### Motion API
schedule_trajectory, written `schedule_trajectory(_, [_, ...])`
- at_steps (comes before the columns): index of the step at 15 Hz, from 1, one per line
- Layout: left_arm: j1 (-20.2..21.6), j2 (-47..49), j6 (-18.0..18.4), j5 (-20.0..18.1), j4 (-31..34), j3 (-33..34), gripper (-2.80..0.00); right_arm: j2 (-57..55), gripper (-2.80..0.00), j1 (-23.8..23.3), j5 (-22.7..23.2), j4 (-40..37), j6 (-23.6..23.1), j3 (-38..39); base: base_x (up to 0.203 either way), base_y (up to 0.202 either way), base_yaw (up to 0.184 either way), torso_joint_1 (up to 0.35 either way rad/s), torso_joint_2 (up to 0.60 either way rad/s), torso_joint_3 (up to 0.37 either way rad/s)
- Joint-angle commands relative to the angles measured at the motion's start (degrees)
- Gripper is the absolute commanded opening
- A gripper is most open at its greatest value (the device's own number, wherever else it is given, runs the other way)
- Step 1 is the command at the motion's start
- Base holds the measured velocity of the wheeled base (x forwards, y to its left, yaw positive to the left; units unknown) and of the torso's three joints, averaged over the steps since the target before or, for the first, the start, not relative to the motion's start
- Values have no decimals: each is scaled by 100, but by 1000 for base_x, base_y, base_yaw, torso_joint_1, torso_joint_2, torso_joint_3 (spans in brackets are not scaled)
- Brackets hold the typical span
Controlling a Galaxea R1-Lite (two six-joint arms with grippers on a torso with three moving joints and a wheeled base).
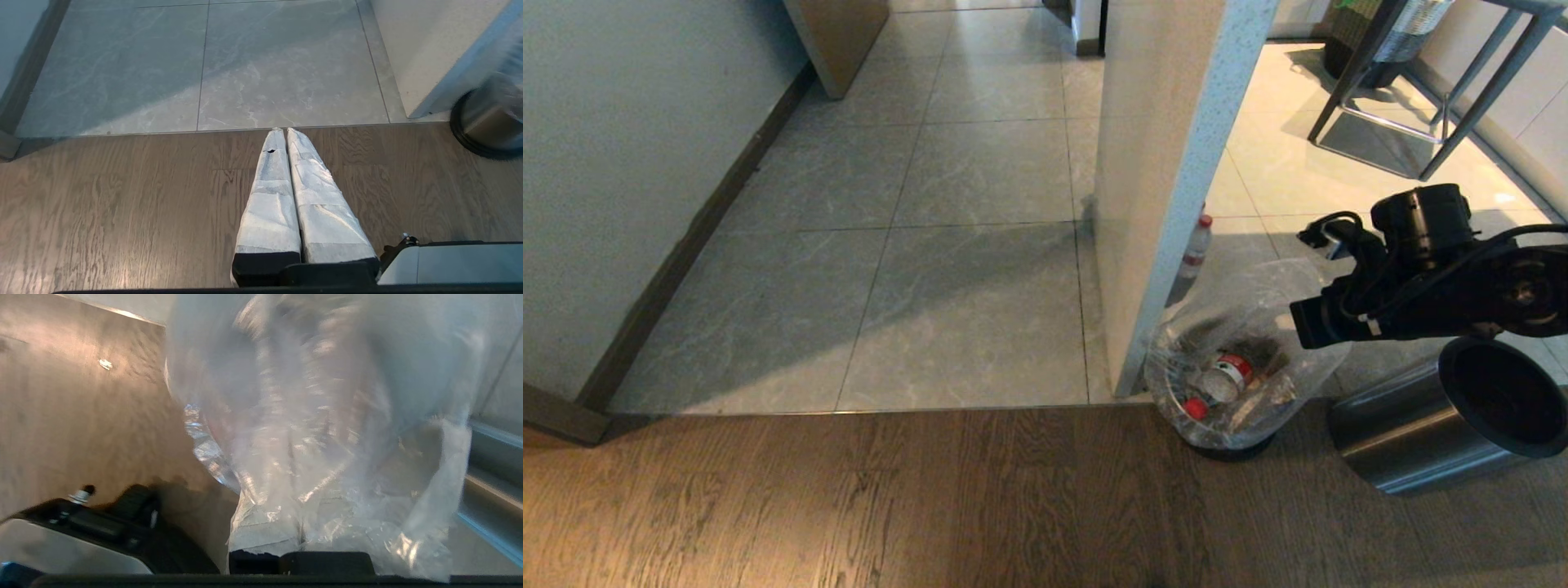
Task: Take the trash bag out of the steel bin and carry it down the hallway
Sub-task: Pick up the trash bag
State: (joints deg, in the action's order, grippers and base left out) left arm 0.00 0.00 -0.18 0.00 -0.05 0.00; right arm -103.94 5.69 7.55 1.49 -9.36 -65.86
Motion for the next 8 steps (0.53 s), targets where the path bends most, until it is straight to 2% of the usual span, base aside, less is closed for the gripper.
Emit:
schedule_trajectory(1, [0,0,1,0,-4,0,-280,-282,-280,-144,2,45,-60,44,0,0,0,0,0,0])
schedule_trajectory(8, [0,0,1,0,-4,0,-280,-788,-280,-621,14,380,-146,-24,0,0,0,0,0,0])
